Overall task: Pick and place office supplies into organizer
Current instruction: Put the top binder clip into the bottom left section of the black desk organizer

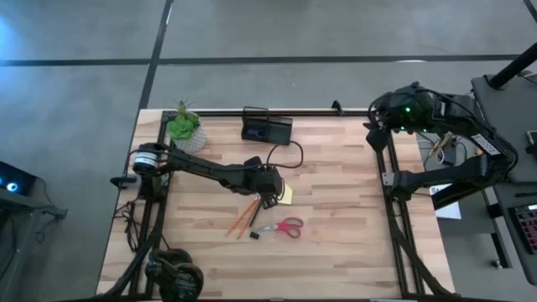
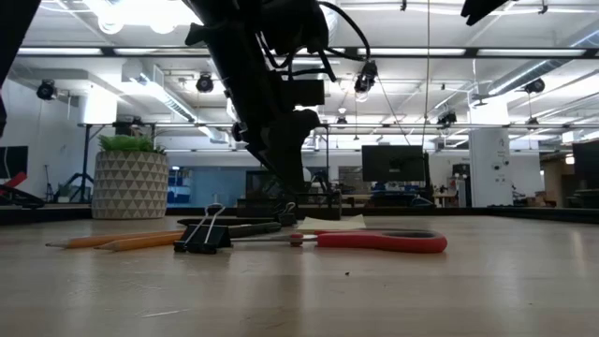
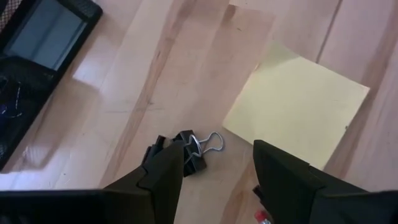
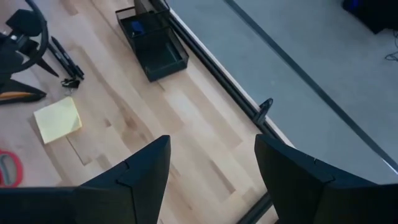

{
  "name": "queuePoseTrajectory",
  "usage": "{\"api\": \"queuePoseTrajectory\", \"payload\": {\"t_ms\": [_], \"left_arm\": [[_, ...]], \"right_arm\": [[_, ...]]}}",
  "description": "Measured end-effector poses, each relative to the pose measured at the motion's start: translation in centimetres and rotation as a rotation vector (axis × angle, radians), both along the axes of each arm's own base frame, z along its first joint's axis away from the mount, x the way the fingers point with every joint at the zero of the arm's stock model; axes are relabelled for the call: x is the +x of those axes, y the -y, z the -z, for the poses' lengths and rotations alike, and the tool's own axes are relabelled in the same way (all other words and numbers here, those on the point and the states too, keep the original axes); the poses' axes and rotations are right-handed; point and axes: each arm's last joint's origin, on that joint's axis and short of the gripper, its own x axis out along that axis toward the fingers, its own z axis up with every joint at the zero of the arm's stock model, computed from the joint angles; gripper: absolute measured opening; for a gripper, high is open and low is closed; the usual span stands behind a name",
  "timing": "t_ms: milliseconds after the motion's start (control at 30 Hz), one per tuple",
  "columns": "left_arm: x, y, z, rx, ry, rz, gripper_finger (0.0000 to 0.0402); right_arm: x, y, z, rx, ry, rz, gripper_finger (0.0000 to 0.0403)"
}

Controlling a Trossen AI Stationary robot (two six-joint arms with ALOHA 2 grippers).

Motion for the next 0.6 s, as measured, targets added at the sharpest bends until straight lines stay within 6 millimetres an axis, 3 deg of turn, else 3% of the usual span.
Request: {"api": "queuePoseTrajectory", "payload": {"t_ms": [133, 400, 600], "left_arm": [[0.0, -0.1, 0.1, 0.000, -0.003, -0.004, 0.0178], [0.7, -0.1, 2.6, 0.004, -0.059, -0.005, 0.0178], [0.9, -0.3, 2.3, 0.060, -0.046, -0.033, 0.0178]], "right_arm": [[-0.3, -0.1, 0.0, -0.006, -0.004, -0.008, 0.0231], [-0.2, -0.1, -0.1, -0.008, 0.004, -0.008, 0.0231], [-0.1, 0.0, -0.1, -0.009, 0.018, 0.001, 0.0231]]}}
